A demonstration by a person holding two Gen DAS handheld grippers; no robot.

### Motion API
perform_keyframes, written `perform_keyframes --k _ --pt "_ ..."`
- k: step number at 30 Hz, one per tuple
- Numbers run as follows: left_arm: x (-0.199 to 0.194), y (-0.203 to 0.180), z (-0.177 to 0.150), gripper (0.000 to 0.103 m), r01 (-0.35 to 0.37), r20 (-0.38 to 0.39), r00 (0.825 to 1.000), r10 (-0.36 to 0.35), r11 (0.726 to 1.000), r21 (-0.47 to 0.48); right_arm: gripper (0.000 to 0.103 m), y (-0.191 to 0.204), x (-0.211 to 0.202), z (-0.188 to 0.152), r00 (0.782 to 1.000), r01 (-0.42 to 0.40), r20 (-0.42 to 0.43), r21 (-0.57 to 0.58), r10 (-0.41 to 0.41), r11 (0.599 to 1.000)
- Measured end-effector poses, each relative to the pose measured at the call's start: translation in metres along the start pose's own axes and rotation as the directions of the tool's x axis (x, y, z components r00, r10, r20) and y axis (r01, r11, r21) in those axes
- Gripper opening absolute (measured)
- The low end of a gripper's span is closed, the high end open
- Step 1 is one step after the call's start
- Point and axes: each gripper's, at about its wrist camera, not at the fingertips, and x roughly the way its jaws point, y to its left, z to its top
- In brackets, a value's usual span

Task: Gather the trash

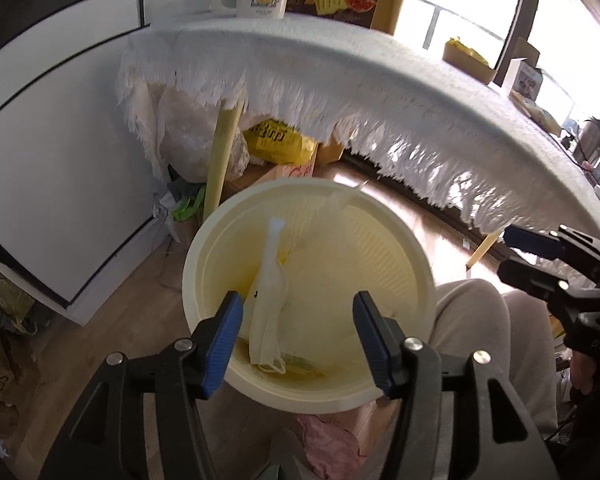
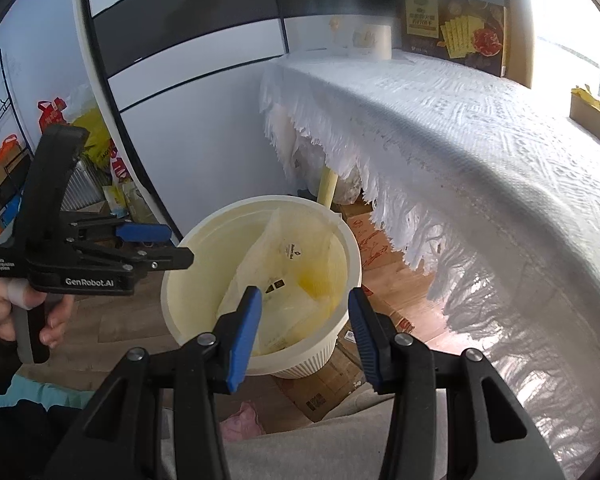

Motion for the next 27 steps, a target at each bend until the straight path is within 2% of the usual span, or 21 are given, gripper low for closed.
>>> perform_keyframes --k 6,13,21,25,27 --pt "-0.028 -0.019 -0.005 0.057 0.052 0.069 0.996 -0.055 0.997 0.054 0.043 0.002 -0.018 -0.004 1.000 0.016 0.023 0.005 -0.016 1.000" --pt "-0.062 -0.040 -0.005 0.057 0.078 0.173 0.980 -0.098 0.990 0.121 0.043 0.000 -0.044 -0.008 0.997 0.049 0.053 0.015 -0.050 0.999" --pt "-0.088 -0.065 -0.006 0.057 0.089 0.229 0.965 -0.131 0.978 0.186 0.050 -0.006 -0.078 -0.015 0.992 0.076 0.093 0.046 -0.080 0.996" --pt "-0.100 -0.077 -0.007 0.058 0.105 0.256 0.953 -0.161 0.970 0.218 0.057 -0.009 -0.092 -0.016 0.991 0.079 0.108 0.059 -0.085 0.995" --pt "-0.105 -0.083 -0.007 0.061 0.108 0.265 0.949 -0.172 0.965 0.241 0.060 -0.011 -0.097 -0.017 0.991 0.069 0.111 0.072 -0.077 0.995"
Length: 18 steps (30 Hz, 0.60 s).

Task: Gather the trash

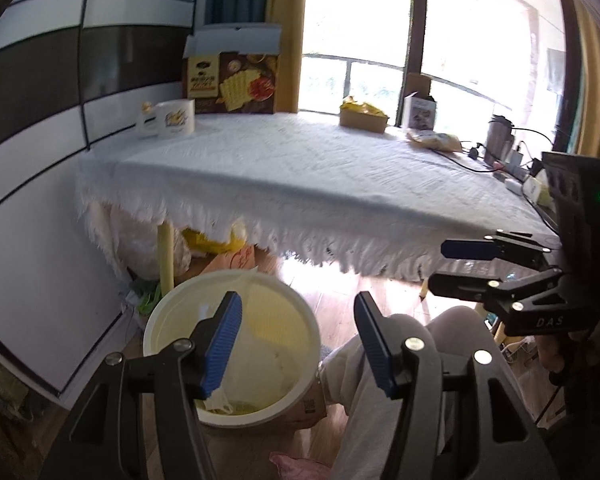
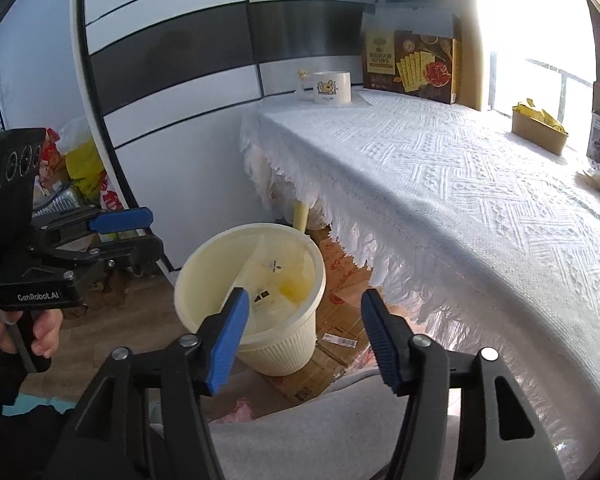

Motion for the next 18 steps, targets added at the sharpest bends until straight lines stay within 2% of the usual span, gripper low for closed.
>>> perform_keyframes --k 5,16,18 --pt "-0.010 -0.017 0.006 0.068 0.023 0.029 0.999 -0.024 0.999 0.047 0.076 -0.002 -0.018 -0.001 1.000 0.004 0.023 0.021 -0.004 1.000" --pt "-0.041 -0.029 0.022 0.082 0.074 0.146 0.986 -0.084 0.995 0.071 0.084 -0.002 -0.065 0.011 0.994 0.047 0.096 0.012 -0.048 0.999" --pt "-0.047 -0.028 0.024 0.090 0.076 0.163 0.983 -0.087 0.995 0.071 0.087 -0.002 -0.073 0.015 0.992 0.052 0.111 0.011 -0.053 0.999"
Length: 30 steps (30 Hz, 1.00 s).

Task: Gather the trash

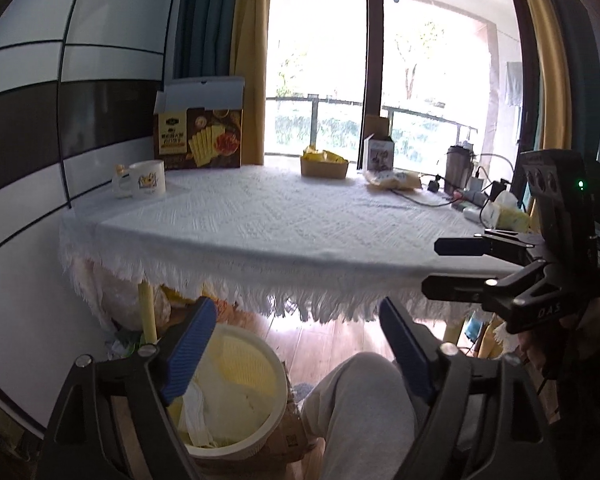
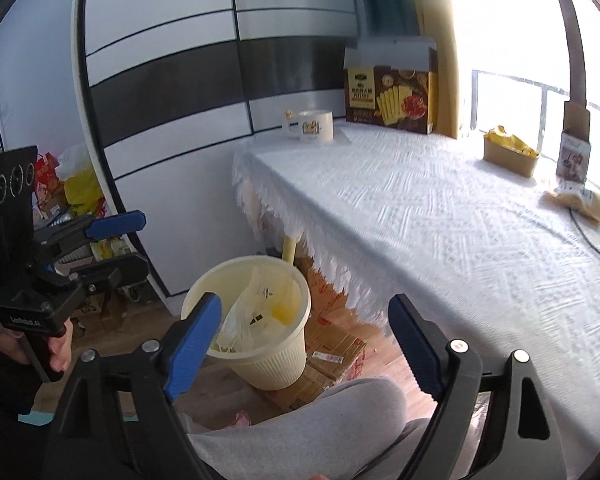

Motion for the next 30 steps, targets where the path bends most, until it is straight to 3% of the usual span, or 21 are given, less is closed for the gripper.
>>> perform_keyframes --k 3,14,20,30 --pt "-0.008 0.000 0.004 0.099 -0.005 0.033 0.999 0.005 1.000 -0.001 0.093 0.002 -0.013 0.006 1.000 0.003 0.023 -0.001 -0.003 1.000" --pt "-0.037 0.003 0.012 0.101 0.028 0.144 0.989 -0.028 1.000 0.002 0.099 0.023 -0.058 0.031 0.995 0.013 0.102 -0.024 -0.010 1.000" --pt "-0.049 0.008 0.014 0.102 0.000 0.190 0.982 0.001 1.000 -0.004 0.099 0.034 -0.068 0.039 0.992 0.017 0.123 -0.035 -0.012 0.999" --pt "-0.048 0.026 0.011 0.102 -0.015 0.207 0.978 0.020 0.999 -0.029 0.100 0.045 -0.068 0.047 0.990 0.029 0.140 -0.051 -0.022 0.998"
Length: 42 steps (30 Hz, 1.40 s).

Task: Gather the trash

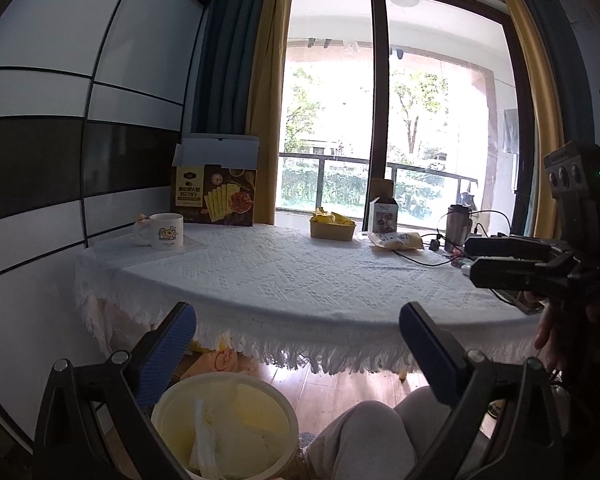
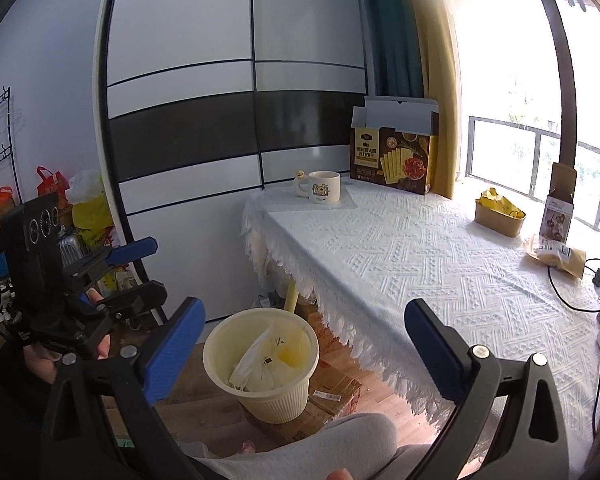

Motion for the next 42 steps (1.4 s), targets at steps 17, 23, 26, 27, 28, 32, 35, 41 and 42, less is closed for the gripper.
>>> perform_keyframes --k 17,23,26,27,28,32,35,41,42 --pt "0.016 0.020 -0.009 0.102 -0.045 -0.022 0.999 0.045 0.999 -0.007 0.100 0.002 0.040 -0.002 1.000 0.022 -0.022 0.008 -0.022 1.000" --pt "0.019 0.017 -0.010 0.102 -0.040 -0.025 0.999 0.040 0.999 -0.008 0.100 0.001 0.046 -0.003 0.999 0.024 -0.030 0.007 -0.024 1.000" --pt "0.019 0.017 -0.011 0.102 -0.037 -0.026 0.999 0.037 0.999 -0.006 0.100 0.002 0.047 -0.003 0.999 0.026 -0.031 0.007 -0.026 1.000" --pt "0.019 0.016 -0.011 0.102 -0.034 -0.026 0.999 0.034 0.999 -0.007 0.100 0.002 0.047 -0.003 0.999 0.026 -0.032 0.007 -0.026 1.000" --pt "0.019 0.015 -0.011 0.102 -0.033 -0.026 0.999 0.033 0.999 -0.007 0.100 0.002 0.047 -0.003 0.999 0.027 -0.033 0.007 -0.027 1.000" --pt "0.020 0.013 -0.011 0.102 -0.028 -0.026 0.999 0.028 1.000 -0.004 0.100 0.002 0.048 -0.003 0.999 0.027 -0.033 0.009 -0.027 1.000" --pt "0.022 0.012 -0.011 0.102 -0.026 -0.026 0.999 0.026 1.000 -0.003 0.100 0.002 0.047 -0.003 0.999 0.028 -0.029 0.010 -0.028 1.000" --pt "0.022 0.010 -0.010 0.102 -0.025 -0.026 0.999 0.025 1.000 0.001 0.100 0.001 0.047 -0.004 0.999 0.029 -0.029 0.012 -0.029 0.999" --pt "0.022 0.010 -0.010 0.102 -0.026 -0.025 0.999 0.026 1.000 0.002 0.100 0.001 0.047 -0.004 0.999 0.029 -0.029 0.012 -0.028 1.000"
